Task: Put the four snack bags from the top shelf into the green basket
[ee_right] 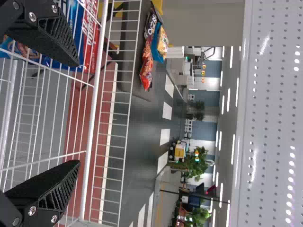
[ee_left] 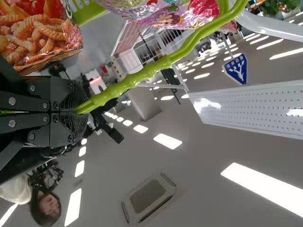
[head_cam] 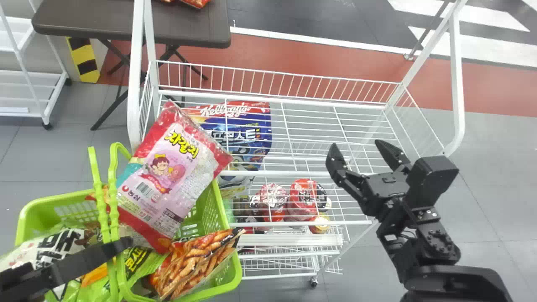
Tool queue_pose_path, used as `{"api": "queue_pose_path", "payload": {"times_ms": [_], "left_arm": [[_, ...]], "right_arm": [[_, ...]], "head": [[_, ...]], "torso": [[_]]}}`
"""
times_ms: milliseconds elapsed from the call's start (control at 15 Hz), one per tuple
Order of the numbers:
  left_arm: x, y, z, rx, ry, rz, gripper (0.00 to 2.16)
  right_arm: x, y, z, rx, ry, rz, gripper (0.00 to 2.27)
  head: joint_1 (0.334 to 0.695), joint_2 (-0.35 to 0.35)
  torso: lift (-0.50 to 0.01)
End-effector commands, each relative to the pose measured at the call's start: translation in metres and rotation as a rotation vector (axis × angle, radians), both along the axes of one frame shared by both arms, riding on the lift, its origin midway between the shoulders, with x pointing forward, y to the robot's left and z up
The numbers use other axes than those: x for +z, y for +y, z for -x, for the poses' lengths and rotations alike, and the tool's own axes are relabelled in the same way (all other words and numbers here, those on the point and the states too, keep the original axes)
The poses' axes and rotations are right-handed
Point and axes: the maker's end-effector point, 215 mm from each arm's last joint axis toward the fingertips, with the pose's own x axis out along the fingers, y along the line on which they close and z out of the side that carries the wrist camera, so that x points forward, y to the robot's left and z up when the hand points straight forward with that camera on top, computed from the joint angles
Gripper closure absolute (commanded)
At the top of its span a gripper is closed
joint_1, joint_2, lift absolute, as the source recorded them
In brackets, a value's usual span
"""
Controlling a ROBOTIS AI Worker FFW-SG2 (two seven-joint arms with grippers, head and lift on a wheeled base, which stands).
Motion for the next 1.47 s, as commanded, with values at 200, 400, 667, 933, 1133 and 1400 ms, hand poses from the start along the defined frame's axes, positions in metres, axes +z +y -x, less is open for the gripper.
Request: {"api": "queue_pose_path", "payload": {"times_ms": [200,400,667,933,1133,1400], "left_arm": [[0.0018,-0.0003,0.002,-0.007,-0.003,0.009,2.15],[0.0018,-0.0009,0.0021,-0.008,-0.003,0.01,2.15],[0.0019,-0.0022,0.0029,-0.011,-0.002,0.01,2.15],[0.0029,-0.0058,0.0038,-0.02,-0.004,0.014,2.15],[0.0041,-0.0062,0.004,-0.023,-0.004,0.013,2.15],[0.0044,-0.007,0.0043,-0.025,-0.002,0.014,2.15]], "right_arm": [[-0.0019,0.0116,-0.0005,0.019,0.004,0.004,0.09],[-0.0035,0.0147,0.0003,0.023,0.007,0.003,0.09],[-0.0034,0.0136,0.0003,0.02,0.007,0.002,0.09],[-0.0054,0.0137,0.0019,0.02,0.011,0.001,0.09],[-0.0063,0.0145,0.0024,0.022,0.013,0.002,0.09],[-0.0081,0.0151,0.0026,0.023,0.016,0.002,0.09]], "head": [[0.695,-0.216],[0.695,-0.208],[0.695,-0.206],[0.695,-0.211],[0.695,-0.214],[0.695,-0.215]], "torso": [[-0.004],[-0.004],[-0.004],[-0.004],[-0.004],[-0.004]]}}
